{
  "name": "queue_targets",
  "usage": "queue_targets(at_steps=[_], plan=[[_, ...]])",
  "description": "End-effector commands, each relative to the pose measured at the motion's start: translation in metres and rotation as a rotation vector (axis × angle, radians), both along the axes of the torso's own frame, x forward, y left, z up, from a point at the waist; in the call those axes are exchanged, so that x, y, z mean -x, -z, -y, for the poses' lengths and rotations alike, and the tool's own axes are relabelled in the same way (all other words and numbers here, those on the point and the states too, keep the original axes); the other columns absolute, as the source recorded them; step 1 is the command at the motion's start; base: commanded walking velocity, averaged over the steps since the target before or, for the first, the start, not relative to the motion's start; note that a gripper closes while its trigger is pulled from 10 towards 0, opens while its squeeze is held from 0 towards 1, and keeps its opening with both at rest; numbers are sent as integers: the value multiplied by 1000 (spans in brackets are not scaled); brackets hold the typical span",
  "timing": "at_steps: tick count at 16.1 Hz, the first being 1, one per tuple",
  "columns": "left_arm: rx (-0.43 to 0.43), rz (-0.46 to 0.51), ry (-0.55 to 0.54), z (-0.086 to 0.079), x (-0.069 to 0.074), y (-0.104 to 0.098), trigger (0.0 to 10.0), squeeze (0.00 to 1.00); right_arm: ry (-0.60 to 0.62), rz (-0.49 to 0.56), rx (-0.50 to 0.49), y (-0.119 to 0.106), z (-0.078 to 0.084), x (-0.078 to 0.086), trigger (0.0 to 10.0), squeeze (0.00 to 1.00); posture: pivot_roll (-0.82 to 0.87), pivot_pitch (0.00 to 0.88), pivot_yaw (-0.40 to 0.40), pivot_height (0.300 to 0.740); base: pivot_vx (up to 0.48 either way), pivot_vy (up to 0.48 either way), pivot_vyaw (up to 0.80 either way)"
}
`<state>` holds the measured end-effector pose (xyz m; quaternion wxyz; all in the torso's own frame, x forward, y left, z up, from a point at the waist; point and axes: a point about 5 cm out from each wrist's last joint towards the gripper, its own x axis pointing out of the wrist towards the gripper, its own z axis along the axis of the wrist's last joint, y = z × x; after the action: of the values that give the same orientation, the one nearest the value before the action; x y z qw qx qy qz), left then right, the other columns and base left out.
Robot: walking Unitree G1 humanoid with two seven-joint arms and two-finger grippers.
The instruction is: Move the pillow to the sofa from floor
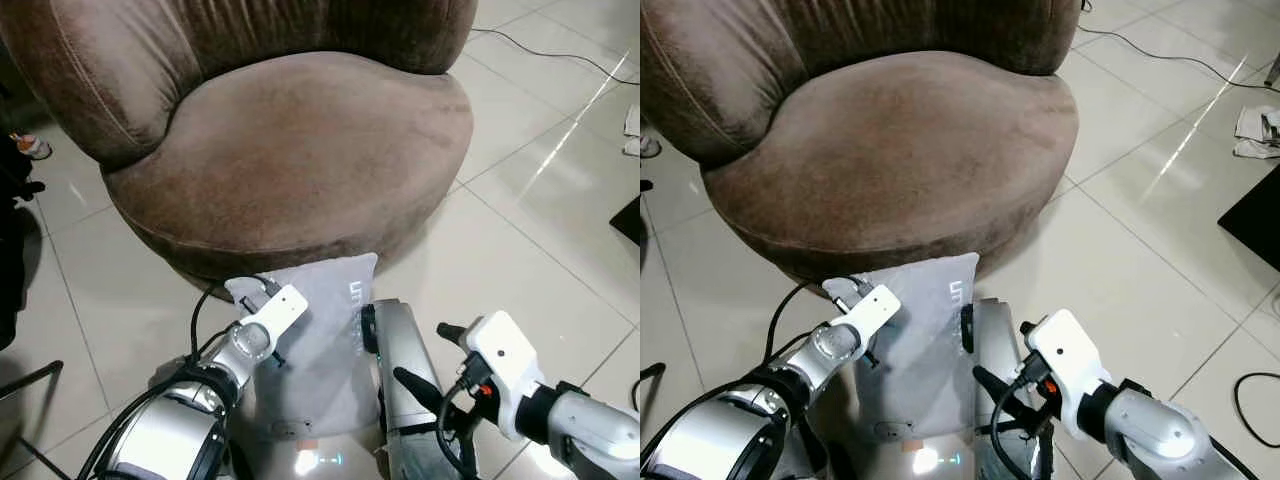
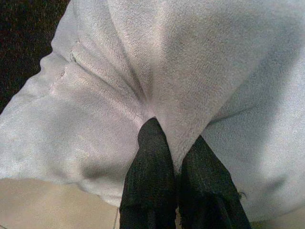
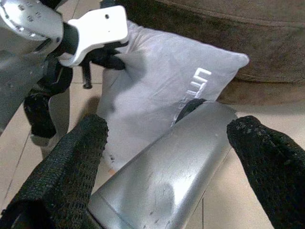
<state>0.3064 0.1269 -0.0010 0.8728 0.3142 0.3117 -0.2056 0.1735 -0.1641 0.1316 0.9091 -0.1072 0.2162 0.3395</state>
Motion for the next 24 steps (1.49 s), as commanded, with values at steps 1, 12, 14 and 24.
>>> queue_targets(at_steps=[1, 12, 14, 24], plan=[[-28, -21, -10, -7, 7, 7, 10000, 0, 8, -4, 6, 4, 0, 0, 10000, 0, -442, 138, 26, 456, 0, 0, 0], [100, 91, -123, -8, -6, -7, 10000, 0, 18, 76, -47, 26, -28, -37, 10000, 0, -308, 36, 89, 456, 0, 0, 0], [142, 118, -157, -10, -10, -12, 10000, 0, 14, 87, -65, 31, -36, -46, 10000, 0, -267, 8, 107, 456, 0, 0, 0], [409, 336, -381, -18, -32, -46, 10000, 0, 96, 103, -48, 69, -55, -97, 10000, 0, -163, 0, 126, 456, 0, 0, 0]])
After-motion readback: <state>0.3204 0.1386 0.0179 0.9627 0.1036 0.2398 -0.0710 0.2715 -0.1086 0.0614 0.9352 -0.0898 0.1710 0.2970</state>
